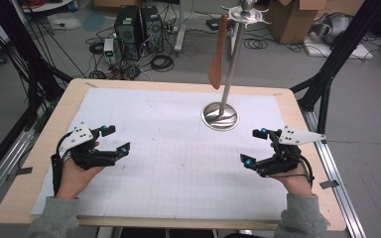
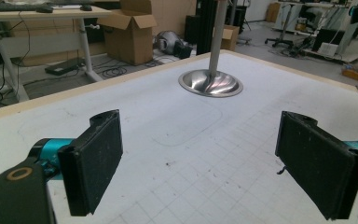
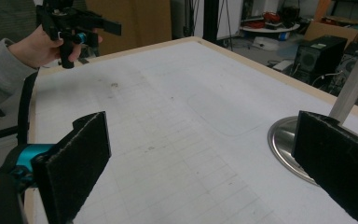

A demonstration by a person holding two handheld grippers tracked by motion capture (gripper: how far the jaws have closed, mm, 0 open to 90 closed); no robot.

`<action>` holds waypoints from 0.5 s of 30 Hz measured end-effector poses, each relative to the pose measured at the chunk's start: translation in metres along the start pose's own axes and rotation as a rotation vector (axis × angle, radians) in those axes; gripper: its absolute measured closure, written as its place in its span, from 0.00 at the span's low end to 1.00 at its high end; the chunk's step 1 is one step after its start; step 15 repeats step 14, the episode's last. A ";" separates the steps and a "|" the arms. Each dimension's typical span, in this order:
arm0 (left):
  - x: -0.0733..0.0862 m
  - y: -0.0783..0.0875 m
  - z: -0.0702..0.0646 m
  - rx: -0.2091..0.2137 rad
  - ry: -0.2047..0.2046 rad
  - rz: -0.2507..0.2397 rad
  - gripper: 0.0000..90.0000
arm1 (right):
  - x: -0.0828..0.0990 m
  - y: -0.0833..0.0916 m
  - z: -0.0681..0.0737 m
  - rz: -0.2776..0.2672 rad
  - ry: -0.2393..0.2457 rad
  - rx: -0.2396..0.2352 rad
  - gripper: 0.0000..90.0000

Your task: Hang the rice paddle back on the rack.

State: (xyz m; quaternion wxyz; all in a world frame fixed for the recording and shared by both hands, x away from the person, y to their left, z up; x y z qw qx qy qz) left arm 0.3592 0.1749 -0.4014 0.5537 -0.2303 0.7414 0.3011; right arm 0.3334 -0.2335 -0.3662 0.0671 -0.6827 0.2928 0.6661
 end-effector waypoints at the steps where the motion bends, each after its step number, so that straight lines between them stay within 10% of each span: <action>1: 0.000 0.002 0.002 -0.007 -0.002 0.000 0.17 | 0.001 0.000 0.000 0.003 -0.004 0.000 0.04; 15: -0.008 0.029 0.006 -0.052 0.021 -0.053 0.17 | 0.001 0.001 -0.004 -0.013 -0.021 0.025 0.04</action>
Point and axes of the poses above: each handheld gripper's, and its own axes: y roughly backward along the jaws, x roughly out of its underside, z roughly to its left, the point moved 8 cm from there along -y, roughly forward along the jaws, and after that the axes turned 9 degrees about y, right-handed, at the moved point
